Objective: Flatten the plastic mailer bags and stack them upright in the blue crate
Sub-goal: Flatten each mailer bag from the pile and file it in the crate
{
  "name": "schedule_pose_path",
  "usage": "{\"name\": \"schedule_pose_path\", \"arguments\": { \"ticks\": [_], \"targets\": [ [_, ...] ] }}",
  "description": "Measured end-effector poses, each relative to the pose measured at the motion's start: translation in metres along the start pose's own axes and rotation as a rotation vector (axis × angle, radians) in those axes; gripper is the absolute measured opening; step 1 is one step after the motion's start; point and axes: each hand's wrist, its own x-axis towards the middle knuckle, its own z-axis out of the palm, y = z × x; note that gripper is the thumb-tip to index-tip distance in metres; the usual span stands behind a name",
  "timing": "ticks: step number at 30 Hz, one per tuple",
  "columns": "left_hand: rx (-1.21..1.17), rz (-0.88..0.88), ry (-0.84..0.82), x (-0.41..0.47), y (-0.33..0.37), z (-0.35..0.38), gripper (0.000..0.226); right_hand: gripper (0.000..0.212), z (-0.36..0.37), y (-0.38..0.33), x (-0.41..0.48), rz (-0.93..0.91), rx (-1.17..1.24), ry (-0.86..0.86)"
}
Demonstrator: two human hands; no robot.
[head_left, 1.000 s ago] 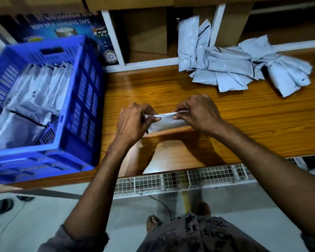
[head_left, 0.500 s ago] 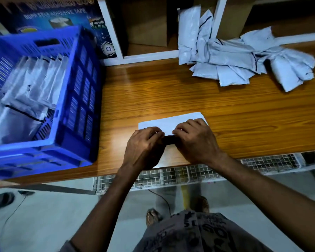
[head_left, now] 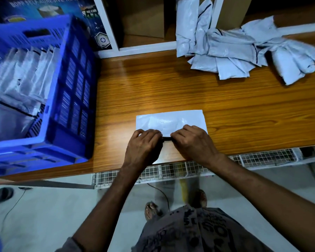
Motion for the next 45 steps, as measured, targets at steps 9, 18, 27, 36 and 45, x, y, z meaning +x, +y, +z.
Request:
{"name": "schedule_pose_path", "arguments": {
  "ticks": [9,18,27,36,45],
  "targets": [
    [-0.181,-0.174,-0.103,0.005,0.018,0.002,0.023,0.045,0.005,-0.005,-0.008,0.145,0.076,-0.137],
    [-0.234,-0.341,-0.169,0.008,0.007,-0.020,0.032,0.036,-0.012,0.013,-0.003,0.471,0.194,0.012],
    [-0.111,-0.263,-0.408,0.023,0.005,0.020,0.059,0.064,0.022,0.013,0.021,0.377,0.074,-0.420],
    [-0.090,-0.396,-0.499,0.004,-0.011,0.008,0.079,0.091,0.004,0.019,0.008,0.552,0.112,-0.518],
    [-0.107,-0.392,-0.534,-0.005,-0.018,-0.007,0.092,0.068,-0.012,-0.006,0.011,0.279,0.027,-0.356]
  ]
}}
